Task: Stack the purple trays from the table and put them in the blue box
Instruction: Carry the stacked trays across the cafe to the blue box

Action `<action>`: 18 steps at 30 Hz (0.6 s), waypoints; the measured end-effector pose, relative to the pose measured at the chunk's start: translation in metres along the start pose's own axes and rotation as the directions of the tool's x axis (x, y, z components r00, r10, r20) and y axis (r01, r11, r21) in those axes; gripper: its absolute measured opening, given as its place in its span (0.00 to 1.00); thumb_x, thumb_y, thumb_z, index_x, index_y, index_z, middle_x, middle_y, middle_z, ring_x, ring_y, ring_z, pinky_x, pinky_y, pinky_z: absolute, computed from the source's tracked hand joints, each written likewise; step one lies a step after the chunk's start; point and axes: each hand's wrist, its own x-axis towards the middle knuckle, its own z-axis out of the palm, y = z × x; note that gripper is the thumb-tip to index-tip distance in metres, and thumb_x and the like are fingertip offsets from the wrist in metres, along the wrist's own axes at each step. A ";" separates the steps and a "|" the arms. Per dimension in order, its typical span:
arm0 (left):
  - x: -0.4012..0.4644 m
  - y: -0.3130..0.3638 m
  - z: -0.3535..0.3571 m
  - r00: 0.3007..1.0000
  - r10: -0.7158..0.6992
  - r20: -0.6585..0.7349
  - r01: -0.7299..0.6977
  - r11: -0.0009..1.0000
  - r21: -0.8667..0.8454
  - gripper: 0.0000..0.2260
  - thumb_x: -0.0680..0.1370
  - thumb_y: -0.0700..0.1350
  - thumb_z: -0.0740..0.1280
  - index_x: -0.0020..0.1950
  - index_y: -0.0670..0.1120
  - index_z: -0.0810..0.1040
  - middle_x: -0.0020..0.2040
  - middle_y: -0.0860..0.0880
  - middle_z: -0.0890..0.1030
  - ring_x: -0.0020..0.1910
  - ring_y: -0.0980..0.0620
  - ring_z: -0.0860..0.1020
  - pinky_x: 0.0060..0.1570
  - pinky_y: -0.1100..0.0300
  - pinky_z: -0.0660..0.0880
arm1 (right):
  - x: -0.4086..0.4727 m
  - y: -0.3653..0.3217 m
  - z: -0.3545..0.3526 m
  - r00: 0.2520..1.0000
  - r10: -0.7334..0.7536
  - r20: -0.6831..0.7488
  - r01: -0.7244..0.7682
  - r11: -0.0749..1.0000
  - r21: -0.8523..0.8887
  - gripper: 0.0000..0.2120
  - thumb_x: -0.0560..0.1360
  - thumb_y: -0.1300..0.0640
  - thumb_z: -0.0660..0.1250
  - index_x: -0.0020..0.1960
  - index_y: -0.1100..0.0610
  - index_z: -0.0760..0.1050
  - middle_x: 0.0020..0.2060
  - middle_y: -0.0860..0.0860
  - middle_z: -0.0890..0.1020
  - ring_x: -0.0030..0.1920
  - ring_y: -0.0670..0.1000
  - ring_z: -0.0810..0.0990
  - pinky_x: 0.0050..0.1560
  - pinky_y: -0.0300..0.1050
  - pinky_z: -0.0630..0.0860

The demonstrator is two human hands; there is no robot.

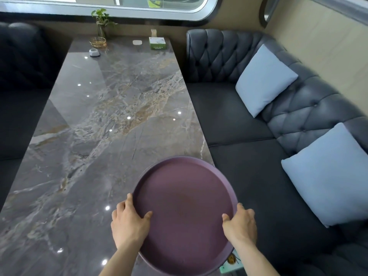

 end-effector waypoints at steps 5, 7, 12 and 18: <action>0.002 -0.001 0.006 0.998 0.018 -0.062 -0.020 1.000 -0.024 0.45 0.65 0.54 0.79 0.78 0.49 0.63 0.70 0.42 0.73 0.69 0.39 0.68 0.68 0.45 0.66 | 0.010 -0.002 0.001 0.997 -0.075 -0.017 0.073 0.993 -0.091 0.29 0.77 0.50 0.70 0.75 0.58 0.68 0.64 0.57 0.74 0.64 0.58 0.77 0.58 0.51 0.79; 0.004 -0.001 0.010 0.998 0.026 -0.066 -0.029 0.999 -0.039 0.46 0.63 0.54 0.80 0.78 0.50 0.63 0.70 0.43 0.72 0.68 0.39 0.68 0.67 0.44 0.67 | 0.013 -0.002 0.002 0.995 -0.099 -0.016 0.096 0.990 -0.105 0.27 0.77 0.50 0.71 0.73 0.58 0.70 0.64 0.57 0.74 0.64 0.58 0.77 0.58 0.51 0.79; 0.003 -0.009 0.018 0.995 0.095 -0.041 -0.096 0.995 -0.007 0.50 0.62 0.54 0.81 0.79 0.52 0.60 0.74 0.46 0.66 0.70 0.41 0.67 0.68 0.44 0.67 | 0.020 0.003 0.010 0.982 -0.183 -0.053 0.174 0.974 -0.144 0.34 0.75 0.43 0.71 0.74 0.58 0.67 0.64 0.56 0.73 0.63 0.55 0.76 0.57 0.49 0.80; -0.007 0.002 0.034 0.884 0.466 0.030 -0.456 0.846 0.278 0.54 0.61 0.71 0.71 0.81 0.60 0.49 0.83 0.45 0.51 0.81 0.43 0.49 0.77 0.47 0.47 | 0.010 0.007 0.035 0.824 -0.567 0.001 0.534 0.776 -0.335 0.51 0.69 0.22 0.53 0.83 0.47 0.45 0.82 0.58 0.44 0.82 0.60 0.45 0.80 0.56 0.55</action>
